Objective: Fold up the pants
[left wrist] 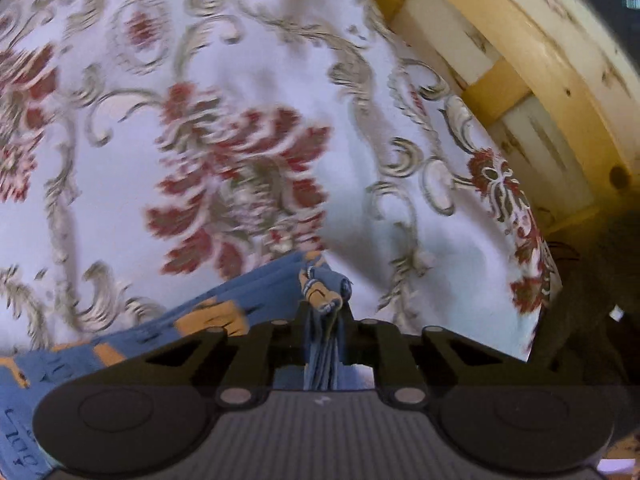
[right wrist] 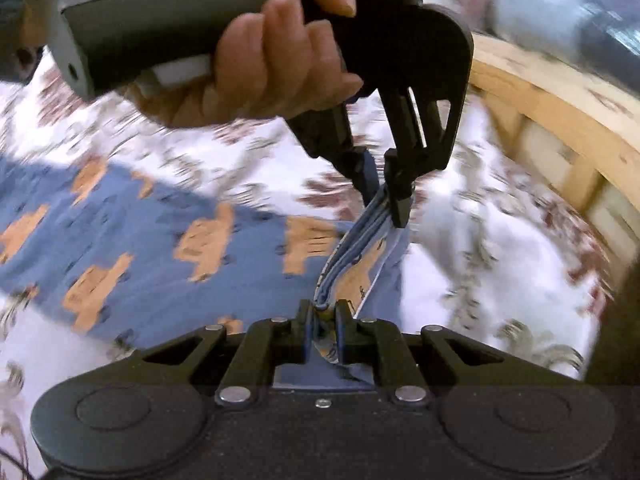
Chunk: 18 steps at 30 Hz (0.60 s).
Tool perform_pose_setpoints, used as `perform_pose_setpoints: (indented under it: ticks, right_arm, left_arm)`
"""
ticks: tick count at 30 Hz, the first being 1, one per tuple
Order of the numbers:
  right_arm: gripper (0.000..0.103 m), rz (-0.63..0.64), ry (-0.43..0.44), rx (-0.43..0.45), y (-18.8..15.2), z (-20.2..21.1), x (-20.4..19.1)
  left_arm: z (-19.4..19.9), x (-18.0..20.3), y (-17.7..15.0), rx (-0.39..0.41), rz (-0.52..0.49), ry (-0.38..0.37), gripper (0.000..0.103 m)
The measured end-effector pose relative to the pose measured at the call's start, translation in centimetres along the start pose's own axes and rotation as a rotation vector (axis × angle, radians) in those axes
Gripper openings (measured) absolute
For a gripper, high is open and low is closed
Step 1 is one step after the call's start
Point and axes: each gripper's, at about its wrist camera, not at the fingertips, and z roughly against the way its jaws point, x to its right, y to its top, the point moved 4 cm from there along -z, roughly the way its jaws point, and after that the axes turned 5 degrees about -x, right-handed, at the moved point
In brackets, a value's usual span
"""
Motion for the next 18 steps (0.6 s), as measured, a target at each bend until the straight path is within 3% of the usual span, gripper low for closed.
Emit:
perform_pose_setpoints:
  ticks: [4,5,7,12,15,17,18]
  right_arm:
    - [0.011,0.132,0.063,-0.031,-0.2,-0.4,-2.6]
    - [0.005,0.166,0.084,-0.038,-0.3,-0.4,-3.3]
    - [0.003,0.224,0.113,-0.052,-0.6,-0.5,-4.6]
    - [0.003,0.298,0.104,-0.084,-1.1,-1.2,-6.0]
    - [0.014,0.302,0.083,-0.046,-1.0,-0.3,-5.8]
    - [0.031,0.340,0.052,-0.022,-1.2,0.5,-6.2]
    - [0.034,0.367,0.033,-0.014,-1.3,0.8,-6.5]
  left_arm:
    - [0.0,-5.3,-2.0,0.027,0.076,-0.053,0.013]
    - [0.0,-6.4,-2.5,0.037,0.096,-0.062,0.013]
    - [-0.4,-8.8,-3.4,0.066,0.121,-0.081,0.013]
    - [-1.3,-12.0,-5.0,0.132,0.158,-0.163,0.015]
    - [-1.7,-12.3,-5.2,0.145,0.165,-0.192,0.016]
    - [-1.9,-12.4,-5.2,0.142,0.175,-0.210,0.016]
    - [-2.0,-12.5,-5.1,0.144,0.179,-0.219,0.016]
